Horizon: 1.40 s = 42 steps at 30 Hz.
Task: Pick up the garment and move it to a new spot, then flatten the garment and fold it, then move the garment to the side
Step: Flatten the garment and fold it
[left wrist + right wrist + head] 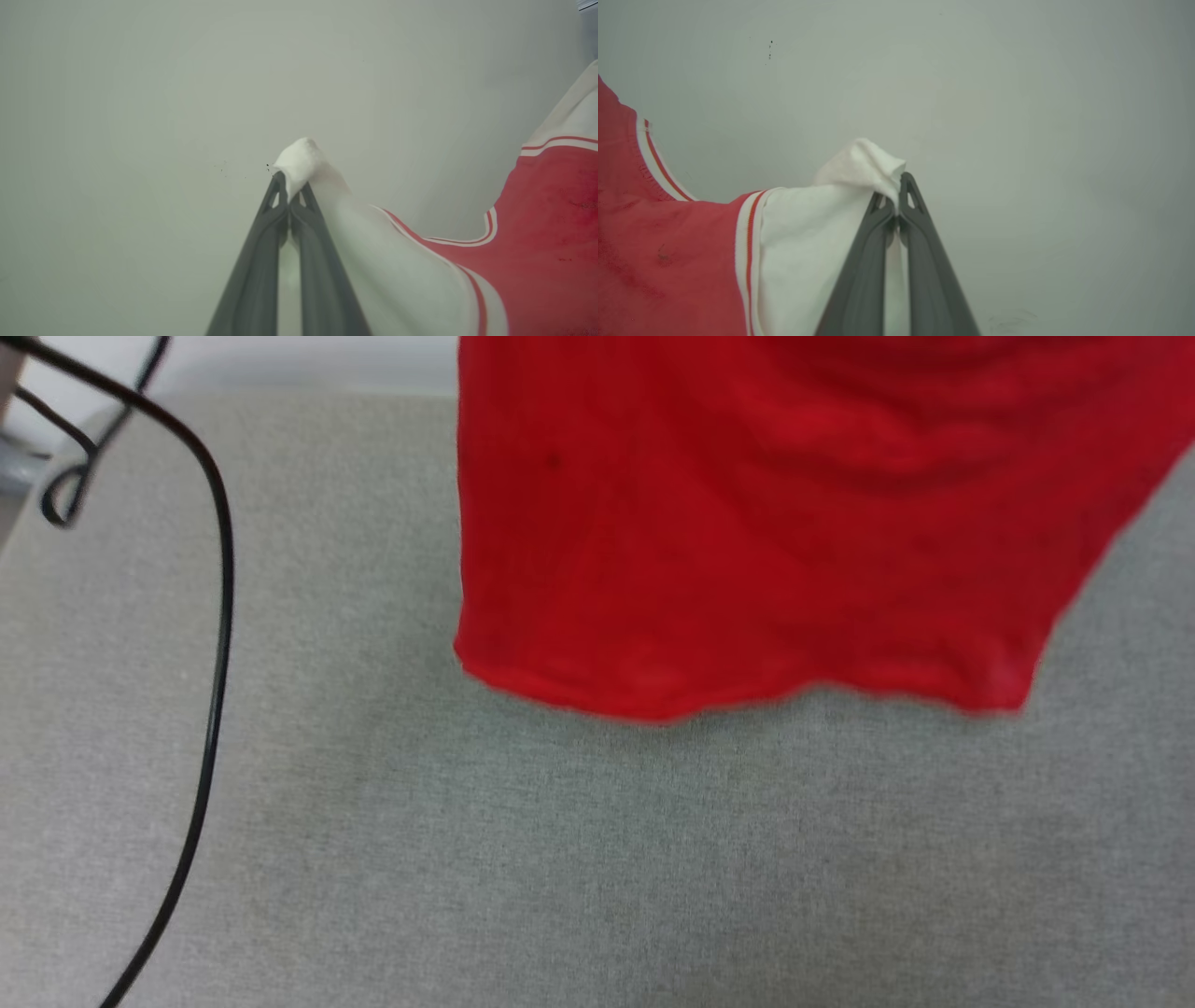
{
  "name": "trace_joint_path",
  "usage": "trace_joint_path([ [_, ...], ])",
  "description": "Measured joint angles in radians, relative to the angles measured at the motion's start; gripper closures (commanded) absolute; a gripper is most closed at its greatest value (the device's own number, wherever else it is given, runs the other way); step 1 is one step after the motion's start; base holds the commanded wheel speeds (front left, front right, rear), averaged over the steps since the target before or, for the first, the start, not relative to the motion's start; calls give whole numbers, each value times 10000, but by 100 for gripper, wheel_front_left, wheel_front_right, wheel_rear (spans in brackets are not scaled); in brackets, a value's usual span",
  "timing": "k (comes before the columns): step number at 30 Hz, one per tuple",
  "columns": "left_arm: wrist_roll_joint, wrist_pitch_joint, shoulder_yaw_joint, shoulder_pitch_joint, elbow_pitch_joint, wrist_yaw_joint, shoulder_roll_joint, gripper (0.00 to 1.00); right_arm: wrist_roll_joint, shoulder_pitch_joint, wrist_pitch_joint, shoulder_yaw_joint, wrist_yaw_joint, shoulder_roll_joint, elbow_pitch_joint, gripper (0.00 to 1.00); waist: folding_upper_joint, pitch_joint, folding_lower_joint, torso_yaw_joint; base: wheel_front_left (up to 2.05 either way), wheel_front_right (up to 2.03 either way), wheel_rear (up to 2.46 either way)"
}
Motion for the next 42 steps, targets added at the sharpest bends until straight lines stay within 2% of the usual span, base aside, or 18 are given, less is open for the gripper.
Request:
trace_joint_path([
  [11, 420, -1074, 240, -1566, 2336, -58, -895, 100, -399, -3622, -660, 1317, 0, 571, 2667, 100, 0, 1873, 2, -7, 0, 0, 0],
  [15, 600, -1365, 228, -1857, 2968, -98, -1032, 100, -543, -4457, -1030, 1720, 0, 865, 3684, 100, 0, 2421, 3, 32, 0, 0, 0],
  [20, 583, -1636, 245, -2014, 3687, -362, -1344, 100, -443, -4816, -1538, 2272, 2, 1204, 4640, 100, -1, 2903, 3, 44, 0, 0, 0],
  [26, 623, -1843, 301, -1630, 4063, -570, -1473, 100, 75, -4612, -2232, 2918, 2, 1574, 5279, 100, 0, 2970, 2, -55, 0, 0, 0],
  [32, 700, -1866, 596, -301, 3442, -608, -1356, 100, 963, -3483, -2748, 3488, 0, 1536, 5237, 100, 0, 2630, 1, -129, 0, 0, 0],
  [42, 786, -1870, 1149, 3262, 1517, -130, -846, 100, 1992, -549, -3384, 4326, 2, 1011, 4236, 100, 0, 1718, -1, -279, 0, 0, 0],
])
